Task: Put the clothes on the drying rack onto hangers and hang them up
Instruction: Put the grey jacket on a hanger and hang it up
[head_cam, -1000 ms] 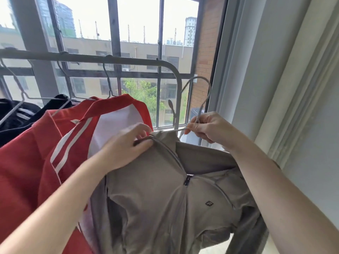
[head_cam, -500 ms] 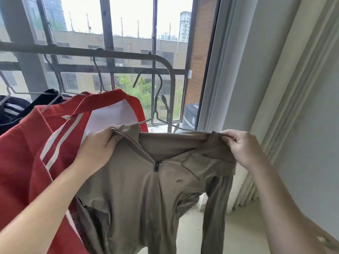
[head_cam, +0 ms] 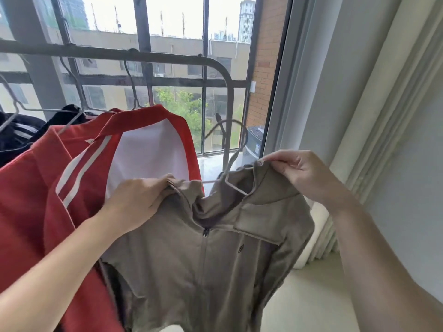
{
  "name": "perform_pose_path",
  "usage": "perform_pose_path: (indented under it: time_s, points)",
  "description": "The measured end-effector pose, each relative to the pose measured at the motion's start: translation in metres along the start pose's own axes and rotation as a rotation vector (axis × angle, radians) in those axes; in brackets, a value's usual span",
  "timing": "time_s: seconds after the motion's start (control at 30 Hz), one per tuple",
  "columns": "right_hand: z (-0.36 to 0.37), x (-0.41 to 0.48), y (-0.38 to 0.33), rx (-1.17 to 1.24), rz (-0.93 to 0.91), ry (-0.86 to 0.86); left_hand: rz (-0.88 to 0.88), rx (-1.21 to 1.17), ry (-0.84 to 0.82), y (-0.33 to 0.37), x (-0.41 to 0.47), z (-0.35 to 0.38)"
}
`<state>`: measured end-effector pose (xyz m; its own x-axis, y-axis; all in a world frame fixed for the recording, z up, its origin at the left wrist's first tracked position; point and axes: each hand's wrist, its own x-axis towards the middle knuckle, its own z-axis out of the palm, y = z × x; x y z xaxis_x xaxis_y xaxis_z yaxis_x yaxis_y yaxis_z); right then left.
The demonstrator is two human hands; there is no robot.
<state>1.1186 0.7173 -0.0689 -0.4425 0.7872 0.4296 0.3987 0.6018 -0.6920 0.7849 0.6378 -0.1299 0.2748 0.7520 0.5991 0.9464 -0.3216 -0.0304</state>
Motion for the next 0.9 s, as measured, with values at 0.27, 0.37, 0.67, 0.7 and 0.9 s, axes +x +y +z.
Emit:
perform_pose_path:
  time_s: [0.27,0.37,0.67,0.7,0.9]
  points:
    - [0.034,-0.023,-0.027,0.025,0.039,-0.123,-0.094,-0.241,0.027,0.013,-0.005,0.004]
    - [0.063,-0.027,-0.034,-0.018,0.037,-0.113,-0.103,-0.268,-0.058,0.030,-0.005,0.011]
    - [0.090,-0.041,-0.024,0.140,0.130,0.058,-0.296,-0.775,-0.058,0.044,-0.015,0.026]
    - [0.088,-0.042,-0.025,0.133,0.141,0.055,-0.304,-0.827,0.012,0.046,-0.015,0.027]
    - [0.071,-0.048,-0.010,0.046,0.261,0.168,-0.372,-1.221,0.335,0.039,-0.036,0.007]
